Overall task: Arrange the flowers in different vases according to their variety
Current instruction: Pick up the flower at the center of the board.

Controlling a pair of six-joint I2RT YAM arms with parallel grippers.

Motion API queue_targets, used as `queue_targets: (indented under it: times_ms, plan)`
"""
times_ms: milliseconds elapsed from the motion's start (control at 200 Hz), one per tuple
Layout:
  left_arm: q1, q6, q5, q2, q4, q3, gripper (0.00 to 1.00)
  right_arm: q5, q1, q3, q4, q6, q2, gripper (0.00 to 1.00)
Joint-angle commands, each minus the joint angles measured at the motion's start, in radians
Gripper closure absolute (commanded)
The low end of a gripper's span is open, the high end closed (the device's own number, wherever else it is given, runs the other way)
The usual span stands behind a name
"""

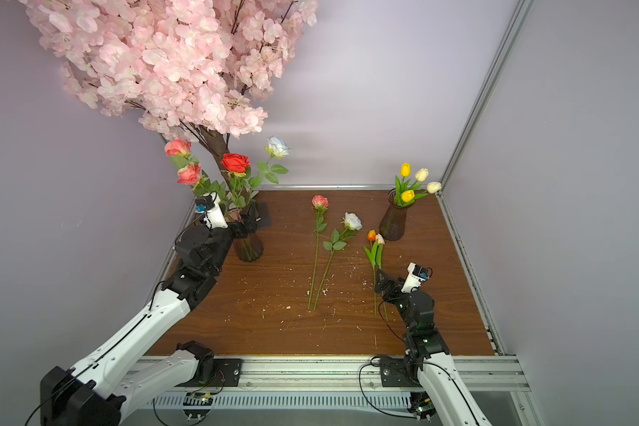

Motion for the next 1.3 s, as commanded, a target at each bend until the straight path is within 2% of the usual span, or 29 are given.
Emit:
queue_targets:
  times_ms: [0, 230, 520, 630, 726, 976, 1076, 1296]
  plan:
    - [-0.090, 0.020, -0.062, -0.023, -0.017, -0.031, 0.01, -0.078, 0.000, 0.052, 0.083, -0.013, 0.052, 0.01]
    - [-0.228, 0.041, -0.105, 0.009, 0.037, -0.104, 0.01, -0.090, 0.054, 0.104, 0.100, -0.040, 0.204, 0.01]
    - [-0.268, 0.038, -0.074, 0.115, 0.164, -0.232, 0.01, 0.089, 0.144, 0.212, -0.038, -0.096, 0.352, 0.01]
    - [-0.268, 0.054, -0.090, 0.138, 0.219, -0.283, 0.01, 0.132, 0.167, 0.288, -0.125, -0.126, 0.439, 0.07]
    - [-0.268, 0.068, -0.104, 0.146, 0.218, -0.280, 0.01, 0.192, 0.178, 0.360, -0.212, -0.148, 0.527, 0.16]
    - [-0.268, 0.081, -0.104, 0.134, 0.230, -0.296, 0.01, 0.343, 0.179, 0.520, -0.367, -0.209, 0.705, 0.31]
    - [-0.268, 0.081, -0.100, 0.142, 0.213, -0.284, 0.01, 0.382, 0.178, 0.572, -0.393, -0.228, 0.756, 0.45]
    - [-0.268, 0.078, -0.093, 0.158, 0.201, -0.274, 0.01, 0.433, 0.177, 0.691, -0.484, -0.272, 0.887, 0.43]
